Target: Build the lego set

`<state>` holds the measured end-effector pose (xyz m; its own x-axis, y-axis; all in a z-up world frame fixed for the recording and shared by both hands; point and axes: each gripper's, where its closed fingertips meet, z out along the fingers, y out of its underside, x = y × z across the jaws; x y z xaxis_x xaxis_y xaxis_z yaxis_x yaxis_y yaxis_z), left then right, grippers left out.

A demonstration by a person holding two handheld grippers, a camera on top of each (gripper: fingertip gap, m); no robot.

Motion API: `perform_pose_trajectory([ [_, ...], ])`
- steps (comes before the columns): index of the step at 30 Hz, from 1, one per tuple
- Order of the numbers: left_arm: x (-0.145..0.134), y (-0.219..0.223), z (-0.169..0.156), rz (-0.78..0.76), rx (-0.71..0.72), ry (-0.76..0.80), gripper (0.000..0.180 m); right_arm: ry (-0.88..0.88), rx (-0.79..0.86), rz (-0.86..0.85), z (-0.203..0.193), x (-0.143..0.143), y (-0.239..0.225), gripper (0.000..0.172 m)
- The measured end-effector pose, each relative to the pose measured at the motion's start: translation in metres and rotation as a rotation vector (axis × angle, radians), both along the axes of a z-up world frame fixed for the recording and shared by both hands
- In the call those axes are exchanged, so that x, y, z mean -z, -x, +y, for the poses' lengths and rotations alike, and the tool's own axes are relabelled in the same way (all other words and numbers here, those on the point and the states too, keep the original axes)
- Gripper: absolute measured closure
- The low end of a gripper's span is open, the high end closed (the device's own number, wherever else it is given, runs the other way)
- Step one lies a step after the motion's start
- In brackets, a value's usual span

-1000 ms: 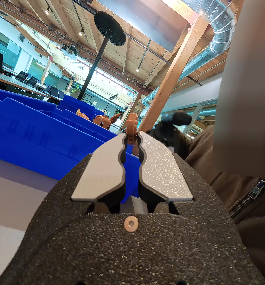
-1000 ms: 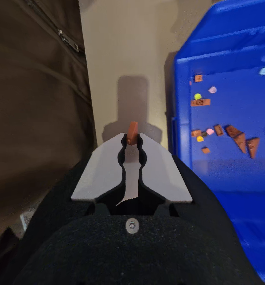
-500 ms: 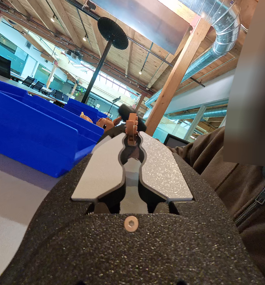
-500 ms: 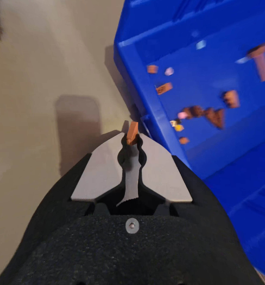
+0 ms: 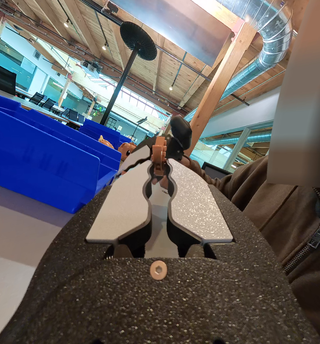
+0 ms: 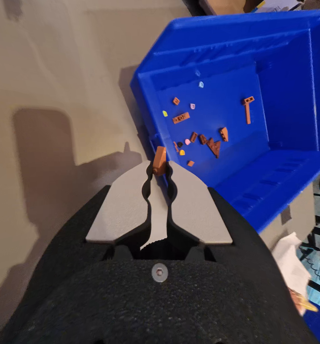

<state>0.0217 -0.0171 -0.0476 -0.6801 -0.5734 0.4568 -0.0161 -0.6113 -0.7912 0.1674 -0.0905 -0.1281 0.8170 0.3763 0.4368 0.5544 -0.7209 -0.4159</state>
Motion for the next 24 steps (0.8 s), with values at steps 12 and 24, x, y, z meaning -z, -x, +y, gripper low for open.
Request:
perform_pose_trajectory([
  [12,0.000,0.001,-0.002,-0.005,-0.007,-0.025,0.169,0.412,-0.393,0.109,-0.007,0.037,0.058,0.159],
  [24,-0.001,0.001,-0.001,-0.003,-0.003,-0.014,0.169,0.221,-0.290,0.090,0.015,0.015,0.052,0.132],
])
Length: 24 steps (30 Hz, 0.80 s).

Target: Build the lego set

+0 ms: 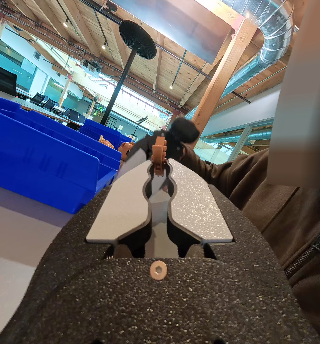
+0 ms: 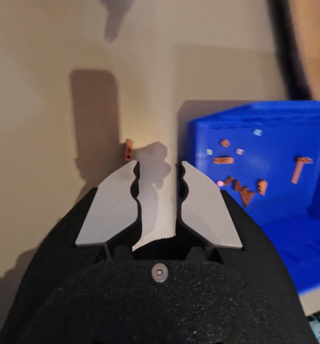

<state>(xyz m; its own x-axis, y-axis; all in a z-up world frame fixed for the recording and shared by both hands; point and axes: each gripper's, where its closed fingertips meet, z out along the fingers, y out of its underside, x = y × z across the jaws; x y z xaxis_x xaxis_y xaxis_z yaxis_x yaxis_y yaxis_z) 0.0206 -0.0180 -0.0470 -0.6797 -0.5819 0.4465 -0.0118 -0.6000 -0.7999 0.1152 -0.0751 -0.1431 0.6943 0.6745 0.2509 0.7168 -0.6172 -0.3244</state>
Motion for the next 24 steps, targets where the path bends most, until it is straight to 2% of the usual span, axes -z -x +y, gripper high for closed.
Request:
perform_pose_trajectory([
  [2,0.000,0.000,-0.001,0.000,0.002,0.001,0.169,-0.086,0.116,-0.001,0.013,-0.020,-0.028,0.132],
  [3,0.000,0.000,-0.001,0.001,0.003,0.001,0.169,-0.087,0.168,-0.035,0.015,-0.020,-0.046,0.129],
  [6,0.001,-0.001,-0.001,0.001,0.002,-0.003,0.169,0.080,0.239,-0.125,0.002,0.010,-0.078,0.124],
  [8,0.000,0.000,-0.001,0.000,-0.003,-0.007,0.169,0.194,0.262,-0.107,-0.013,0.030,-0.077,0.128],
  [9,0.000,0.000,0.000,-0.001,-0.006,-0.008,0.169,0.197,0.291,-0.136,-0.014,0.034,-0.081,0.135],
  [10,0.000,0.000,0.001,-0.002,-0.010,-0.009,0.169,0.206,0.322,-0.150,-0.017,0.035,-0.083,0.141],
  [17,0.000,0.000,0.002,0.000,-0.007,0.000,0.169,0.208,0.522,-0.099,-0.053,0.035,-0.066,0.143],
  [24,0.001,-0.001,-0.003,0.001,0.008,-0.008,0.169,0.097,0.556,-0.094,-0.025,0.035,-0.090,0.147],
])
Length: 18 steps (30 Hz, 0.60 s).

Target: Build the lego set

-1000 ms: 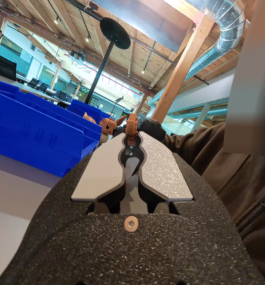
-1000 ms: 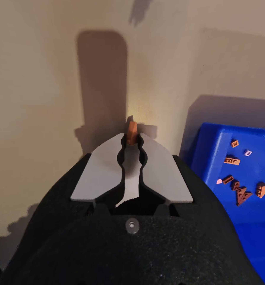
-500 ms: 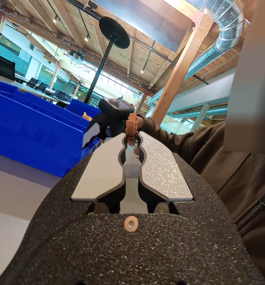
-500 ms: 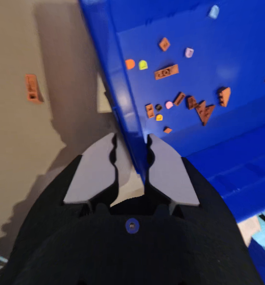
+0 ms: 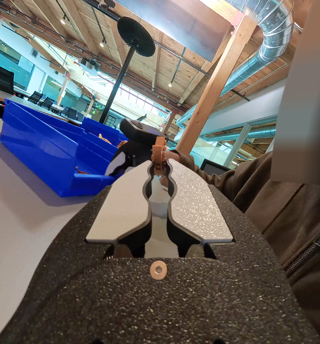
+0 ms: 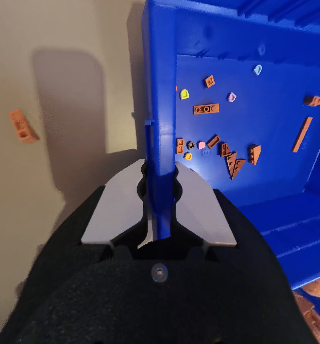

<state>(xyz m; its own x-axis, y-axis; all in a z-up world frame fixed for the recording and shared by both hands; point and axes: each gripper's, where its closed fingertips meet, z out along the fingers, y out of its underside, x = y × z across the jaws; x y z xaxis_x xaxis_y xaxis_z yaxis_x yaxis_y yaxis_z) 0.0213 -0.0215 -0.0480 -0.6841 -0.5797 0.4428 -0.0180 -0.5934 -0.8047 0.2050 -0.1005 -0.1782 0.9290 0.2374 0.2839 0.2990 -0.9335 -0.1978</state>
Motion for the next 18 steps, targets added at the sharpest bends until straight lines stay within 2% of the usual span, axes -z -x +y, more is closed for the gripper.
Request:
perform_pose_trajectory([
  [8,-0.001,0.001,-0.001,-0.005,-0.005,-0.013,0.169,-0.070,-0.006,-0.041,0.039,-0.005,-0.024,0.146],
  [11,-0.001,0.002,0.003,-0.007,-0.017,-0.009,0.169,-0.216,-0.057,-0.086,0.042,-0.033,-0.016,0.142],
  [12,-0.001,0.001,0.005,-0.006,-0.021,-0.006,0.169,-0.268,-0.124,-0.071,0.042,-0.044,-0.004,0.142],
  [14,-0.001,0.001,0.008,-0.002,-0.023,0.010,0.169,-0.301,-0.357,0.041,0.032,-0.051,0.038,0.144],
  [16,0.000,0.000,0.008,0.003,-0.017,0.024,0.169,-0.215,-0.630,0.166,0.007,-0.037,0.084,0.144],
  [18,0.000,-0.001,0.008,0.006,-0.008,0.027,0.169,-0.172,-0.818,0.177,-0.006,-0.020,0.104,0.143],
])
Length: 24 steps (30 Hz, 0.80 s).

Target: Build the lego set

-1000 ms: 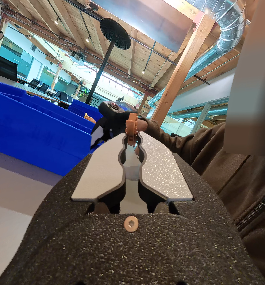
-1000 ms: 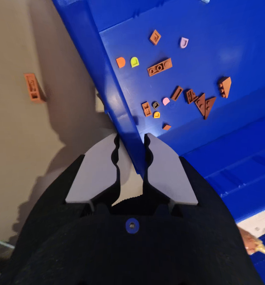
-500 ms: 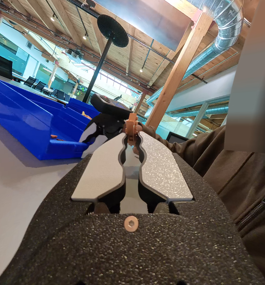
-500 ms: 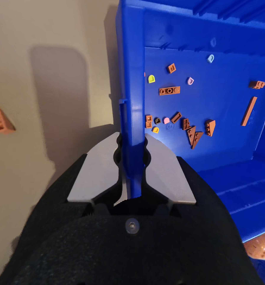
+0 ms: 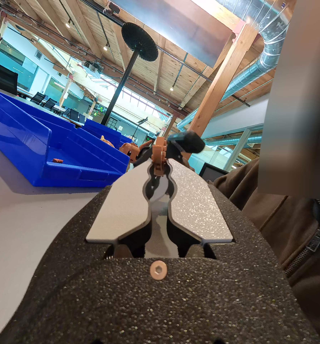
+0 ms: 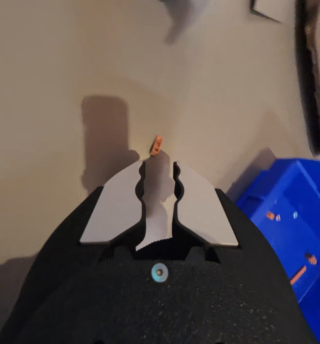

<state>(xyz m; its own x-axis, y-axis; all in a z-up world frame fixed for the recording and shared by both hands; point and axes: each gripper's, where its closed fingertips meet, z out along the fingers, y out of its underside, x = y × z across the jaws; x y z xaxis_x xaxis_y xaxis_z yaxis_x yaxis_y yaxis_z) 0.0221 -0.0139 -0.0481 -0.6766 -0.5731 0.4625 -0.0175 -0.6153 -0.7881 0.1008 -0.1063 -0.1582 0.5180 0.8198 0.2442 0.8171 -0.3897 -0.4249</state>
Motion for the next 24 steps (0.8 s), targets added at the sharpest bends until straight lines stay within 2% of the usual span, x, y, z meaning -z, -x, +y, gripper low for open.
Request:
perform_pose_trajectory([
  [6,0.000,0.000,0.003,0.004,0.005,0.023,0.169,0.093,-0.046,0.156,0.009,0.031,0.019,0.137],
  [10,0.000,0.000,0.006,0.010,0.001,0.020,0.169,0.054,0.022,0.325,0.015,0.033,0.029,0.164],
  [12,0.001,-0.001,0.004,0.013,0.000,0.004,0.169,-0.020,0.051,0.361,0.021,0.032,0.030,0.164],
  [14,0.003,-0.002,0.001,0.018,0.000,-0.022,0.169,-0.092,0.068,0.326,0.023,0.030,0.027,0.164],
  [17,0.006,-0.003,-0.008,0.027,-0.013,-0.099,0.169,-0.194,0.085,0.224,0.023,0.025,0.017,0.151],
  [20,0.011,-0.005,-0.017,0.041,-0.038,-0.205,0.169,-0.176,0.146,0.205,0.011,0.023,0.005,0.136],
  [24,0.026,-0.009,-0.033,0.103,-0.015,-0.344,0.169,-0.132,0.207,0.261,-0.004,0.028,0.004,0.134],
])
